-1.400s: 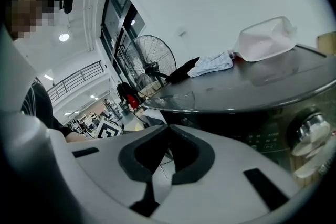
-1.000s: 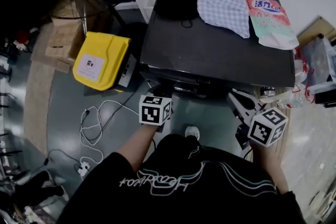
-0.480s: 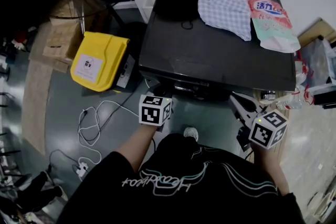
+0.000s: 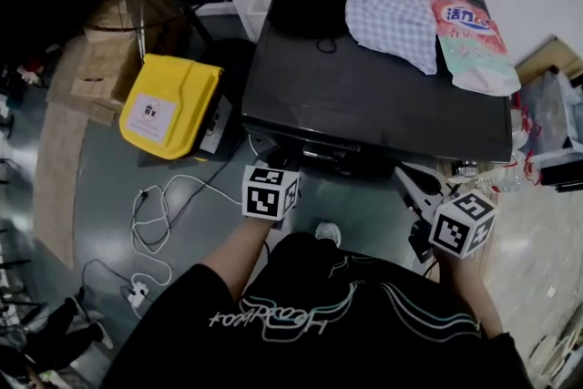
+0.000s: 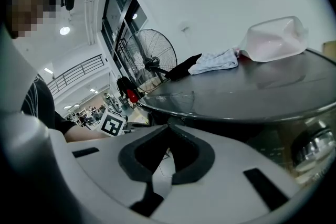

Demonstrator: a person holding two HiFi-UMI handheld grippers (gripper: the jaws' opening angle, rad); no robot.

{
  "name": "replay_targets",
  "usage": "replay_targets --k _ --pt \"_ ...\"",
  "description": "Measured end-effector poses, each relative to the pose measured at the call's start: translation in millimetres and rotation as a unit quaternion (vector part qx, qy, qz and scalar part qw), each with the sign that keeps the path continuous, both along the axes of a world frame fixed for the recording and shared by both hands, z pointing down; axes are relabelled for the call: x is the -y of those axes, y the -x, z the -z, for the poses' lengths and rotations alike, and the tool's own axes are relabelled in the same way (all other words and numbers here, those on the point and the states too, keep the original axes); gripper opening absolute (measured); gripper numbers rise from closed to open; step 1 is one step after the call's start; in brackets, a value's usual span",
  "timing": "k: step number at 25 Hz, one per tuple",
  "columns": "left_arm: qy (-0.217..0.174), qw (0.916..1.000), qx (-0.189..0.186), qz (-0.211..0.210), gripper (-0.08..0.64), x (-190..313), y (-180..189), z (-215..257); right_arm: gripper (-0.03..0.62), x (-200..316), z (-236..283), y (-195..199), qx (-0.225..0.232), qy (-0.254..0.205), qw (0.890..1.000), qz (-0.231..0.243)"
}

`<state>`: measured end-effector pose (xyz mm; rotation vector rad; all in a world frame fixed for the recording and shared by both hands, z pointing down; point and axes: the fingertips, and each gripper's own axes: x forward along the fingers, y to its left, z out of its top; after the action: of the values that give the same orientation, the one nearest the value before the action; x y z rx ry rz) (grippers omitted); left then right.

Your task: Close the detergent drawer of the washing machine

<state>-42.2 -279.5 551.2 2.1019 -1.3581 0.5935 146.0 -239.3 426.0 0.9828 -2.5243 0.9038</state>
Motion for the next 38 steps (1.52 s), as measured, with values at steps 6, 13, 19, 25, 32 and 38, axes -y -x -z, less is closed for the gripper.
replay_targets --k 6,13,19,25,32,38 --pt "0.003 1.0000 0.001 0.001 0.023 1 1 -2 0.028 0 -6 5 -0.003 0.005 1.000 0.006" --pt "0.003 1.0000 0.002 0.001 0.023 3 3 -2 0.028 -2 -9 10 -0.002 0.009 1.000 0.012" --pt "0.003 1.0000 0.005 0.007 0.023 8 1 -4 0.028 -2 -13 4 -0.006 0.013 1.000 0.010" --pt "0.006 0.9999 0.010 0.009 0.023 16 1 -3 0.028 -2 -10 1 -0.004 0.010 1.000 0.010" --pt "-0.003 1.0000 0.006 -0.002 0.023 16 1 -2 0.028 -1 -10 -3 -0.006 0.009 1.000 0.009" --pt "0.004 0.9997 -0.010 -0.020 0.023 7 0 1 0.028 -2 0 -1 0.005 0.002 1.000 0.019"
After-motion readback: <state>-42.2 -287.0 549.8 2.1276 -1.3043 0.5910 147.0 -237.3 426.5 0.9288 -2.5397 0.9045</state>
